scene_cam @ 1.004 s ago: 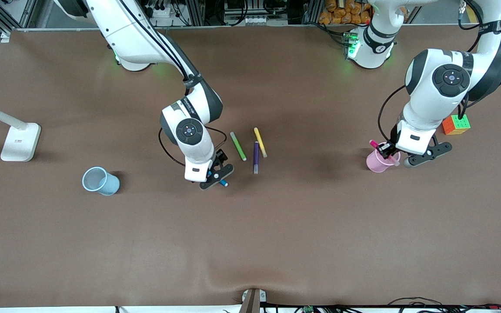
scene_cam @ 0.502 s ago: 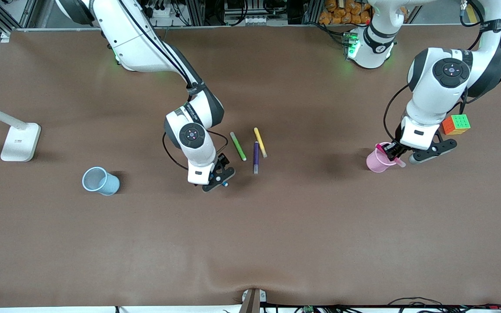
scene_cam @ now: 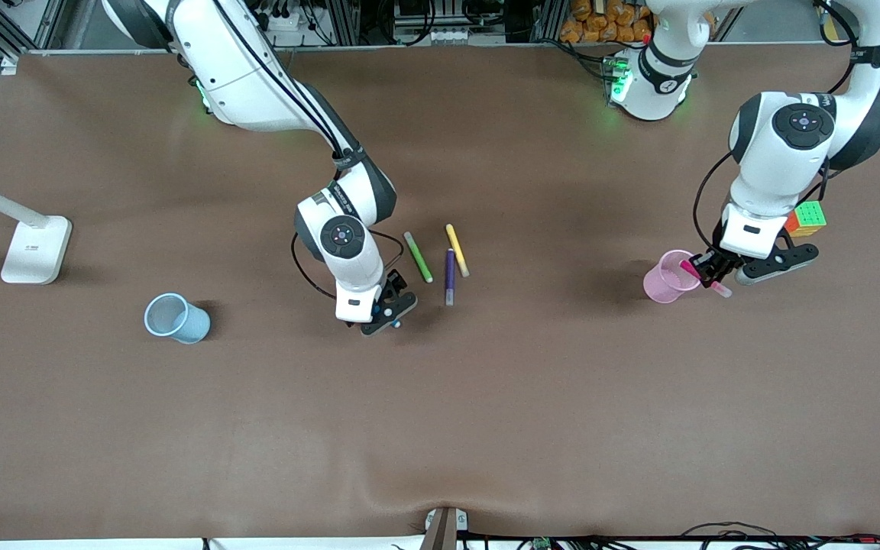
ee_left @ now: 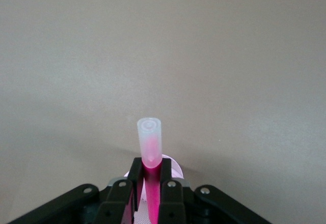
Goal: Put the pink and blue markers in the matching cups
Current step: 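Hold the pink marker over the pink cup while the right gripper grasps blue marker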
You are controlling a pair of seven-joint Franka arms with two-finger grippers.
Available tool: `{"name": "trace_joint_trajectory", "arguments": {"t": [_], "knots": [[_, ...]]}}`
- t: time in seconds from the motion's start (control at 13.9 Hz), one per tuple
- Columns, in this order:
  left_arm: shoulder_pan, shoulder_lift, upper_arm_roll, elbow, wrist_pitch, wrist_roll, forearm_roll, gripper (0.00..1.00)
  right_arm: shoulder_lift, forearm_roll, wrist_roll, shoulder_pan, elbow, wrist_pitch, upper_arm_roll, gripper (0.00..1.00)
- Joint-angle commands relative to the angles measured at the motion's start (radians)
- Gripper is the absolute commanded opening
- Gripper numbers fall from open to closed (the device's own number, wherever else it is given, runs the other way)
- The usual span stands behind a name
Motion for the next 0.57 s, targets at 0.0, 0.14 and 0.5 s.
{"name": "trace_joint_trajectory", "arguments": {"t": [0.0, 0.14, 0.5], "knots": [[0.011, -0.014, -0.009, -0.041, 0.052, -0.001, 0.021, 0.0, -0.001, 0.002, 0.005, 0.01, -0.01, 0.017, -0.006, 0.64], [0.013, -0.003, -0.009, -0.057, 0.069, -0.001, 0.021, 0.0, -0.003, 0.002, -0.001, 0.008, -0.01, 0.012, -0.006, 0.36], [0.031, 0.036, -0.011, -0.066, 0.072, -0.001, 0.021, 0.0, -0.008, 0.001, -0.012, 0.007, -0.006, 0.001, -0.006, 0.0]]}}
